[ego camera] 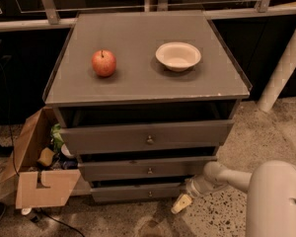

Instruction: Open bottom drawer

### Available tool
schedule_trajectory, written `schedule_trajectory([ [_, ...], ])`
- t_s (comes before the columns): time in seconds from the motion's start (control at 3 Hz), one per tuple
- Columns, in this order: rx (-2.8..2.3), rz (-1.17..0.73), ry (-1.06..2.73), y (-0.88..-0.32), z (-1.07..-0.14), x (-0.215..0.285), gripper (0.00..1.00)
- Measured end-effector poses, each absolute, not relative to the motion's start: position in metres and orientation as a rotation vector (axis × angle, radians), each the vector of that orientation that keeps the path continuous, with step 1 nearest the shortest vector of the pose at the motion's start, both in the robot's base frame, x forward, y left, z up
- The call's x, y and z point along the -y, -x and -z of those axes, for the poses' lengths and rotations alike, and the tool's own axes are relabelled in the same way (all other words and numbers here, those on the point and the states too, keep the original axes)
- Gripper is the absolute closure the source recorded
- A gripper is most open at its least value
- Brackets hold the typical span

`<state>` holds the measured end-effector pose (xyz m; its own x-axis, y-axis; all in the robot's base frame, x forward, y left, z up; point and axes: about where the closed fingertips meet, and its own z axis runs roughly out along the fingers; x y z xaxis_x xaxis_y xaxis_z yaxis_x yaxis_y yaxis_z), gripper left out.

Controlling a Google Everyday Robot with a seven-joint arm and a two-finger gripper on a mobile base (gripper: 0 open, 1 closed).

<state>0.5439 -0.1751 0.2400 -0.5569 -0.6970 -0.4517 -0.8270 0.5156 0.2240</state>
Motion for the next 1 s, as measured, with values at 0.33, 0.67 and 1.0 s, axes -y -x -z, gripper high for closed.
schedule_trajectory([
  [0.33, -2.466, -0.612, 1.262, -0.545, -0.233, 0.175, 0.00],
  [0.67, -2.479, -0.603, 1.247, -0.556, -0.218, 0.175, 0.00],
  [1.0, -2.489, -0.598, 1.231, -0.561, -0.212, 0.177, 0.00],
])
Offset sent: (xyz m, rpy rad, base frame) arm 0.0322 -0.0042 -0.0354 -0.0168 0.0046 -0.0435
